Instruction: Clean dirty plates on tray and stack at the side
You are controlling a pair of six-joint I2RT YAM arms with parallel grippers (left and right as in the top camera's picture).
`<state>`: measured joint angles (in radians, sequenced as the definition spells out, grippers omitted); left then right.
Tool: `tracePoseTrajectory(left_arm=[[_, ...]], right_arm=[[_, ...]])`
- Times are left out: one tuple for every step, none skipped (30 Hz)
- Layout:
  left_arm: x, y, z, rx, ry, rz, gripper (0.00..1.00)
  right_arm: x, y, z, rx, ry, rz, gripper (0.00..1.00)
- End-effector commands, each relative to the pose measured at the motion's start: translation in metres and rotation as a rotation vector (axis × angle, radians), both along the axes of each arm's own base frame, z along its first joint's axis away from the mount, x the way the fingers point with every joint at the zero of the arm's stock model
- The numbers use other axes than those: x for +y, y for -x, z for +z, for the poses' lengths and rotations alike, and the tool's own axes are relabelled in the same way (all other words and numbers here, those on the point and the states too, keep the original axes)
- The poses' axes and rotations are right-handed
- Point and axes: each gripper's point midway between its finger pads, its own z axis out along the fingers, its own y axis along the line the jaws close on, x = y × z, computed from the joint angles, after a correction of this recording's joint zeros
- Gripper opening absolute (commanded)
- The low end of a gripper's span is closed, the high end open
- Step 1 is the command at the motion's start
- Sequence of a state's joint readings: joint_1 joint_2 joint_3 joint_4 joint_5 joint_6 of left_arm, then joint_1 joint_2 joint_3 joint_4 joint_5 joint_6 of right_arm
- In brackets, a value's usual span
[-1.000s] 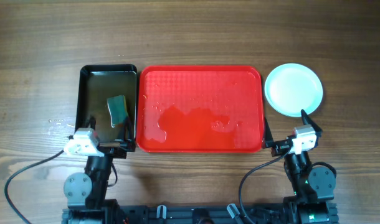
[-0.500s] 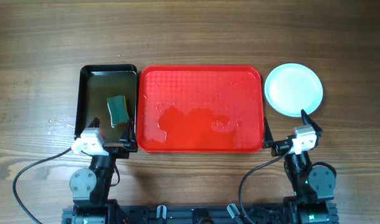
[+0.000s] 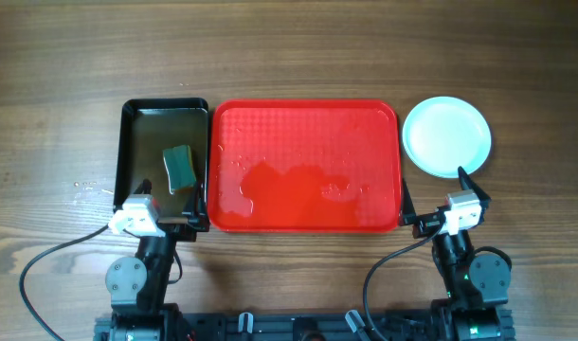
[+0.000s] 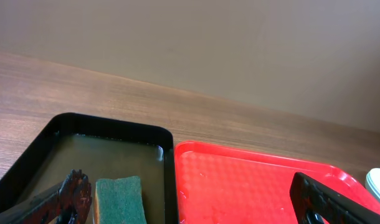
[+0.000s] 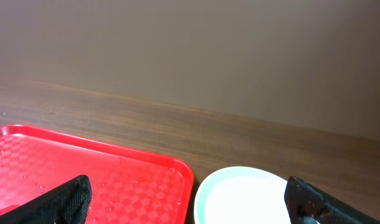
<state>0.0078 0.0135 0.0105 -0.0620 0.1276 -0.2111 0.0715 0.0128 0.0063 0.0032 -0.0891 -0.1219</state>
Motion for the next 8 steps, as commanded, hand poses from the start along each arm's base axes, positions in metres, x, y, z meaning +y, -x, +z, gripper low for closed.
tracePoseTrajectory(left_arm=[[0.0004,0.0002,-0.0012,-0.003,-0.017,0.001,1.00],[0.0004,0.0002,-0.0012,-0.003,-0.017,0.001,1.00],[0.0004,0.0002,-0.0012,-0.003,-0.017,0.001,1.00],[0.0004,0.0002,-0.0012,-0.003,-0.017,0.001,1.00],[0.0004,0.0002,-0.0012,-0.003,-0.017,0.001,1.00],[0.0004,0.0002,-0.0012,-0.003,-0.017,0.001,1.00],[0.0004,0.0002,-0.0012,-0.003,-0.017,0.001,1.00],[0.0004,0.0002,-0.0012,-0.003,-0.017,0.001,1.00]], right_arm=[[0.0036,0.0011,0.0022,-0.012,0.008,0.020,0.99],[0.0036,0.0011,0.0022,-0.012,0.008,0.020,1.00],[0.0036,0.0011,0.0022,-0.012,0.008,0.020,1.00],[0.0036,0.0011,0.0022,-0.012,0.008,0.020,0.99],[0.0036,0.0011,0.0022,-0.012,0.008,0.020,1.00],[0.0036,0.0011,0.0022,-0.012,0.008,0.020,1.00],[0.0036,0.0011,0.0022,-0.012,0.008,0.020,1.00],[0.0036,0.0011,0.0022,-0.012,0.008,0.020,0.99]])
